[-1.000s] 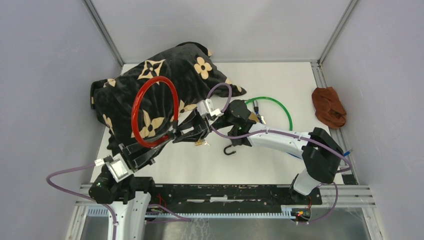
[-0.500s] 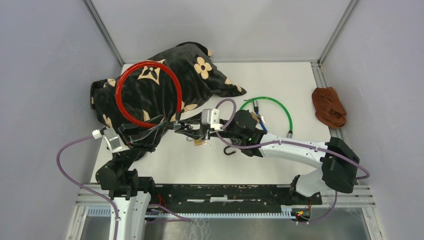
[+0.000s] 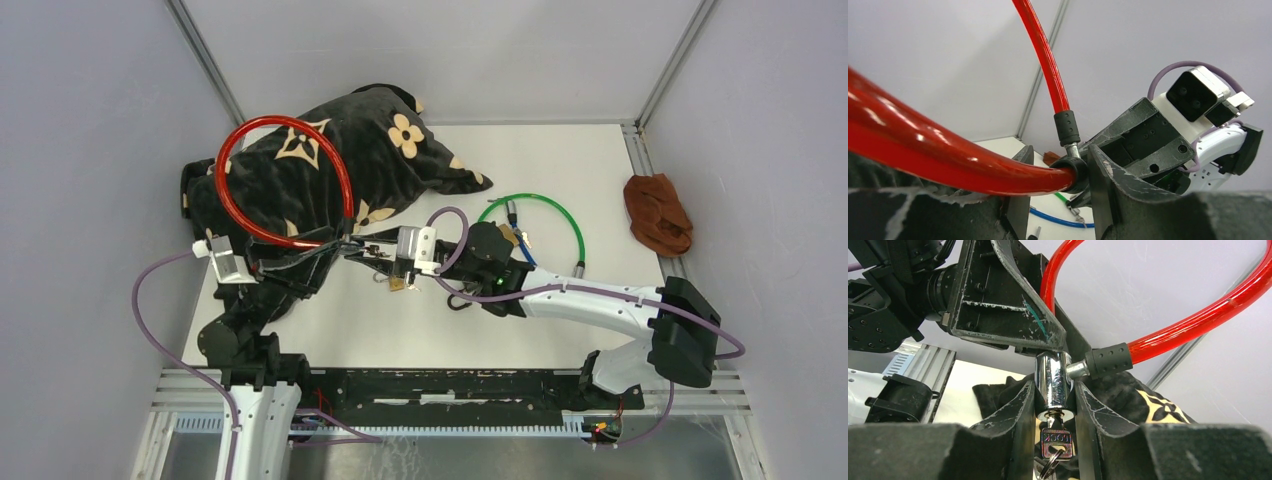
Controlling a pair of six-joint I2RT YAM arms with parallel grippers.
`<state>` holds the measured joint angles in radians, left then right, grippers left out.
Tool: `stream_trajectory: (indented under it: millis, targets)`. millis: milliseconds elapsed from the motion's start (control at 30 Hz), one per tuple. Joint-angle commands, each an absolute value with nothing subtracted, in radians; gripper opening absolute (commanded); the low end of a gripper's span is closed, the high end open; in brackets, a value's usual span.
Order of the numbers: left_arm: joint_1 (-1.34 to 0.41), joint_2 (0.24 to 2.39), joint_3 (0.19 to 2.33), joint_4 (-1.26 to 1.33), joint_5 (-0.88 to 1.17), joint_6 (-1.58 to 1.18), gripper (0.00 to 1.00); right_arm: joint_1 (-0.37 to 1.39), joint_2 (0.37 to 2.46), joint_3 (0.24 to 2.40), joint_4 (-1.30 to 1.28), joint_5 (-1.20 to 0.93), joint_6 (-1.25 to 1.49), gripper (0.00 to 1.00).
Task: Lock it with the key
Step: Lock the lock.
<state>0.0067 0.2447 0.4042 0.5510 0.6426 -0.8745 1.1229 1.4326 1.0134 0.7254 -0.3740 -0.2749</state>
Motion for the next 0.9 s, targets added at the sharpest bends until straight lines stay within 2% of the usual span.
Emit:
stream_trajectory:
  millis: [0, 67, 100, 200, 233, 467, 533, 600, 700, 867]
  targets:
    - [-0.020, 0.252, 0.396, 0.621, 0.653, -0.955, 0.50, 1.141, 1.430, 1.093, 0.769, -0.359, -0.329, 0.00]
    - [-0.022, 0.253, 0.393, 0.641, 0.656, -0.976, 0.46, 1.143, 1.436, 1.098, 0.760, -0.360, -0.337, 0.00]
    - [-0.023, 0.253, 0.393, 0.649, 0.656, -0.983, 0.40, 1.144, 1.439, 1.104, 0.753, -0.363, -0.341, 0.00]
    - [-0.024, 0.252, 0.393, 0.666, 0.653, -0.978, 0.11, 1.144, 1.447, 1.115, 0.739, -0.371, -0.346, 0.00]
    - [-0.024, 0.250, 0.393, 0.670, 0.651, -0.974, 0.04, 1.144, 1.447, 1.116, 0.737, -0.372, -0.347, 0.00]
    - [-0.024, 0.229, 0.379, 0.693, 0.644, -0.916, 0.02, 1.144, 1.420, 1.099, 0.700, -0.395, -0.380, 0.02]
    - [-0.025, 0.215, 0.381, 0.715, 0.649, -0.841, 0.02, 1.144, 1.403, 1.090, 0.671, -0.401, -0.395, 0.27]
    - [-0.024, 0.202, 0.387, 0.739, 0.650, -0.779, 0.02, 1.143, 1.387, 1.079, 0.645, -0.404, -0.415, 0.43]
    - [-0.024, 0.196, 0.399, 0.793, 0.661, -0.730, 0.02, 1.143, 1.369, 1.078, 0.598, -0.409, -0.436, 0.58]
    - [-0.023, 0.190, 0.403, 0.831, 0.727, -0.673, 0.02, 1.132, 1.334, 1.082, 0.499, -0.428, -0.456, 0.73]
